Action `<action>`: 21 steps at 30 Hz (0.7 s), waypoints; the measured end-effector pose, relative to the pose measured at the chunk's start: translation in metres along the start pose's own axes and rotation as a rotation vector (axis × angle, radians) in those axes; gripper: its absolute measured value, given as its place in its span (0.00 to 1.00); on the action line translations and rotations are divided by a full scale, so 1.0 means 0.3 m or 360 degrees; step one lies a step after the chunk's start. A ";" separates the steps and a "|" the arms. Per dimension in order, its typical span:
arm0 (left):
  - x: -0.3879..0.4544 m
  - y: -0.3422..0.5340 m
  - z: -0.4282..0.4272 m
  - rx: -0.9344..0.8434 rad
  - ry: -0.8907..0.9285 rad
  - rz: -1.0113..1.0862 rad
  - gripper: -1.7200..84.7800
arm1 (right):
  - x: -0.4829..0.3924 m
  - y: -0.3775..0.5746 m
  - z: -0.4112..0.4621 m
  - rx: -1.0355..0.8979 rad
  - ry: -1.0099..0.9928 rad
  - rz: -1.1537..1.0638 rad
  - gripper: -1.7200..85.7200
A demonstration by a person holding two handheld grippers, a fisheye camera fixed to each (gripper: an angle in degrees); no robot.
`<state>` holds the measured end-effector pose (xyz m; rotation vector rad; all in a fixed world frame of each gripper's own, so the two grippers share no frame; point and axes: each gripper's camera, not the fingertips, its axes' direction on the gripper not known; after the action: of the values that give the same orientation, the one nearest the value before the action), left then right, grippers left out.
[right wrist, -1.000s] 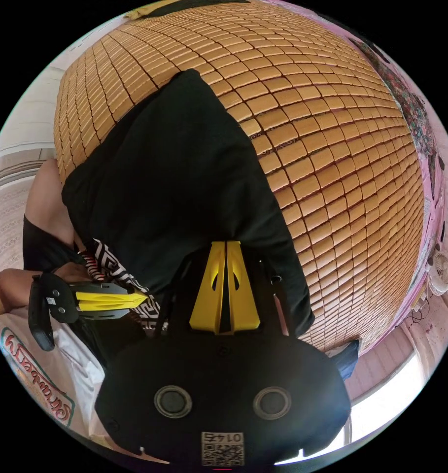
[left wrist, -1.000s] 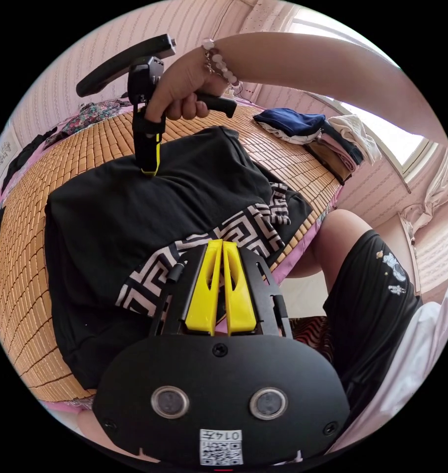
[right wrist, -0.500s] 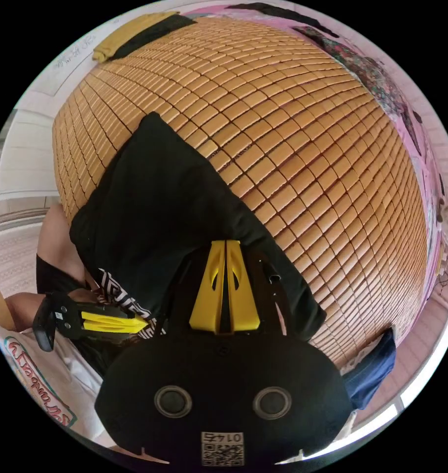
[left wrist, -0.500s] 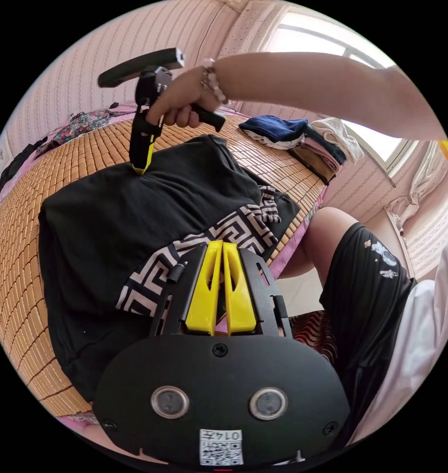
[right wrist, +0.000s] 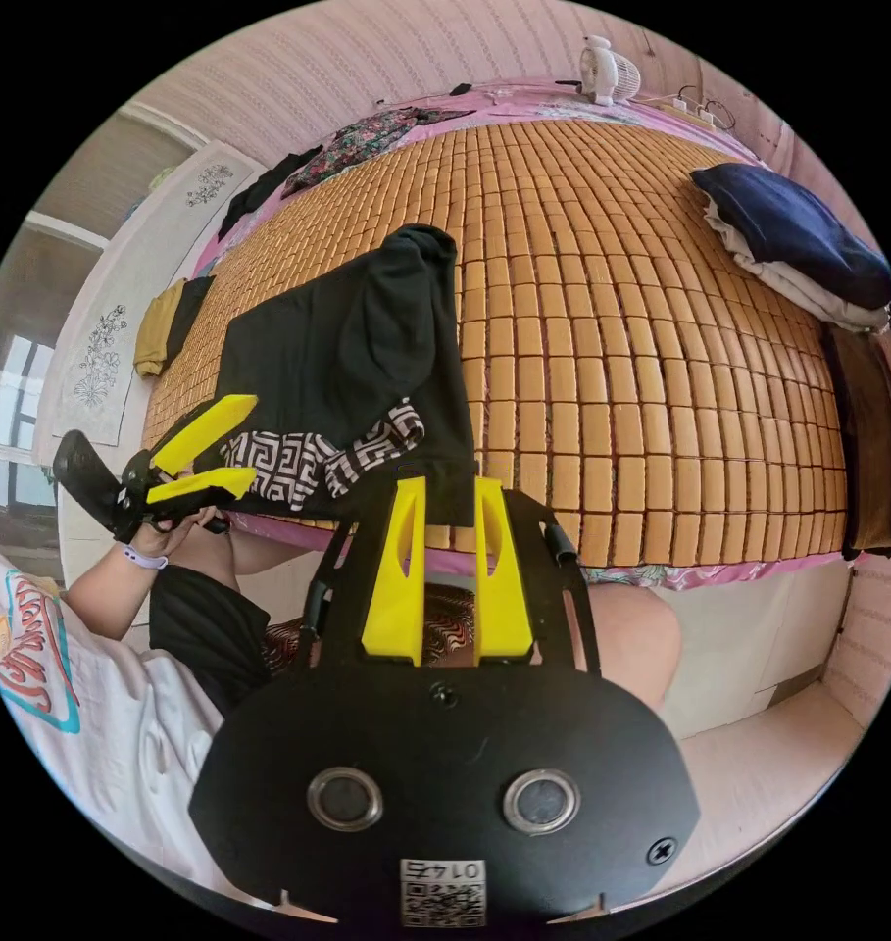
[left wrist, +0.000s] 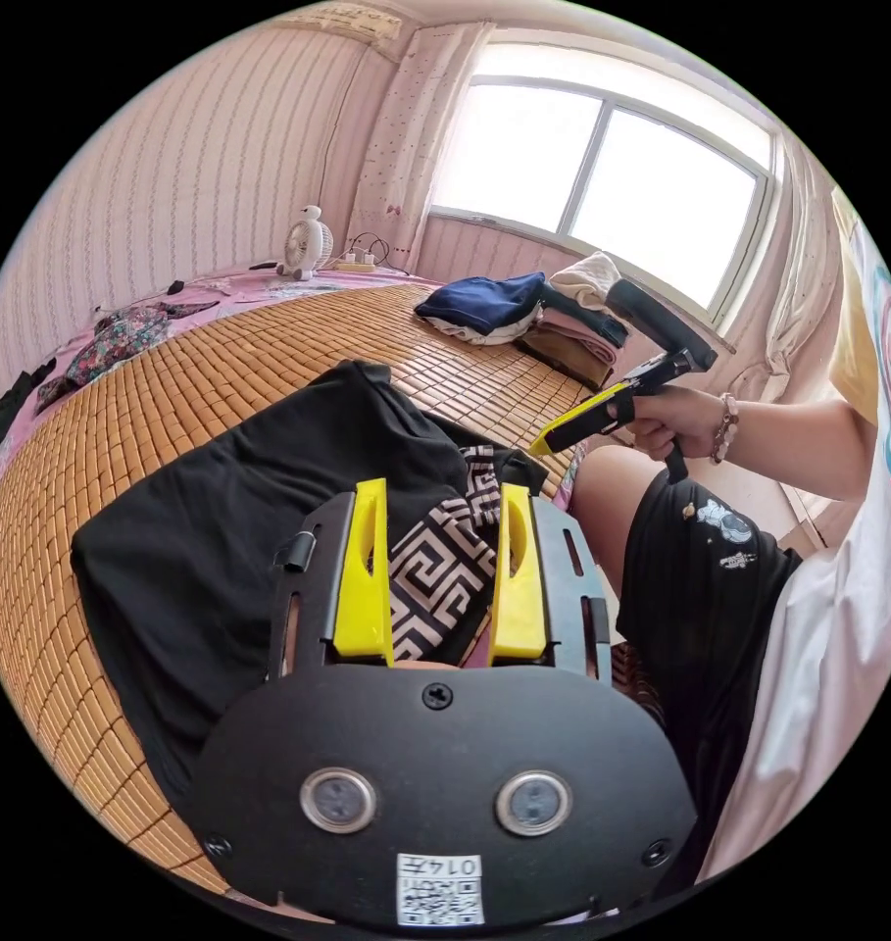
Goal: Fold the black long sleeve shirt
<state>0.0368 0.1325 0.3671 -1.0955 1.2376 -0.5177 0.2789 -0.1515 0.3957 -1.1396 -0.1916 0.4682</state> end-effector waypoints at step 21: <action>0.084 -0.146 0.332 -0.0429 -0.0114 -0.0075 0.08 | 0.469 0.094 -0.091 0.0414 -0.1210 0.0255 0.07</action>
<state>0.1467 0.1305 0.3873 -1.3609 1.2451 -0.3499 0.4067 -0.1011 0.3464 -0.6803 -0.6808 1.0286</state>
